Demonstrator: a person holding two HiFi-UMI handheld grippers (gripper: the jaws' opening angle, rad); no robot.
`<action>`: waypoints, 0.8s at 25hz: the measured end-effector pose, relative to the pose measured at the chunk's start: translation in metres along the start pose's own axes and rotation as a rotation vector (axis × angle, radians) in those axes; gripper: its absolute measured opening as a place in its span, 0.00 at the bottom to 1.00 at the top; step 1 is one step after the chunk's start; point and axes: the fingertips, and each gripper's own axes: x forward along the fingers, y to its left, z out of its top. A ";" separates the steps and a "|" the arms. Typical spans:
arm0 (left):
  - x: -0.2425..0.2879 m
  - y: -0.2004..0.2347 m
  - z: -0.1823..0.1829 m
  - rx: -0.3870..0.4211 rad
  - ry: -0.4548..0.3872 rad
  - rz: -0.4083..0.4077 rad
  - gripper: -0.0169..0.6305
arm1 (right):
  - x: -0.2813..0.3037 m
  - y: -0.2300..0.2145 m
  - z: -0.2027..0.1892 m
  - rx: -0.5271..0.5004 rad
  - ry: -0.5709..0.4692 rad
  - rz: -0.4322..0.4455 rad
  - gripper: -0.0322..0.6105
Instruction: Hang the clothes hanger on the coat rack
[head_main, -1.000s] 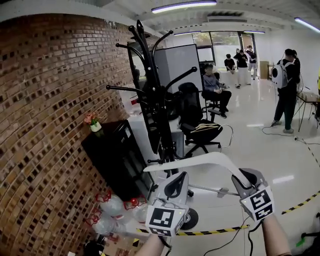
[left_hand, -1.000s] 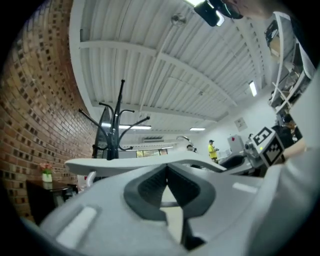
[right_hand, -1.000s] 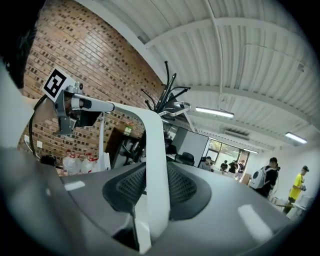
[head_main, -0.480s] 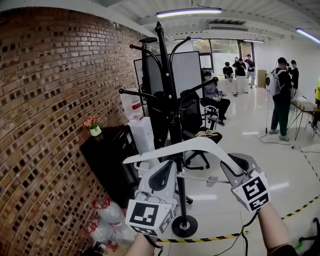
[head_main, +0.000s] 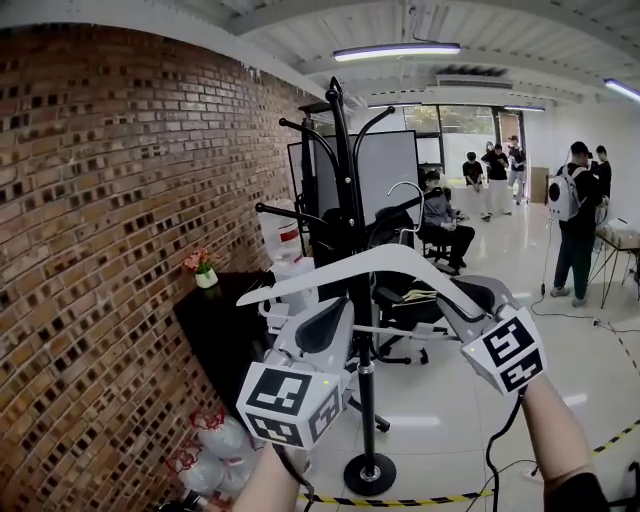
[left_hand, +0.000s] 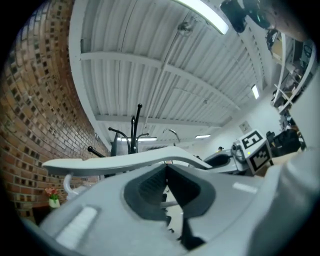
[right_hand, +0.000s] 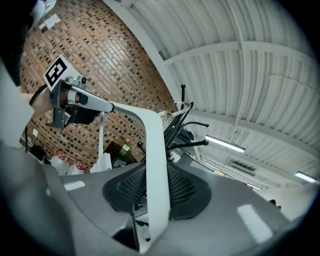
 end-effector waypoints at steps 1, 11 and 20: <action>0.004 0.004 0.007 0.007 -0.002 0.008 0.03 | 0.005 -0.006 0.008 -0.008 -0.006 0.004 0.23; 0.045 0.040 0.067 0.080 0.022 0.032 0.03 | 0.056 -0.045 0.059 -0.057 -0.026 0.021 0.23; 0.081 0.078 0.099 0.150 0.053 0.086 0.03 | 0.100 -0.077 0.101 -0.121 -0.017 0.013 0.23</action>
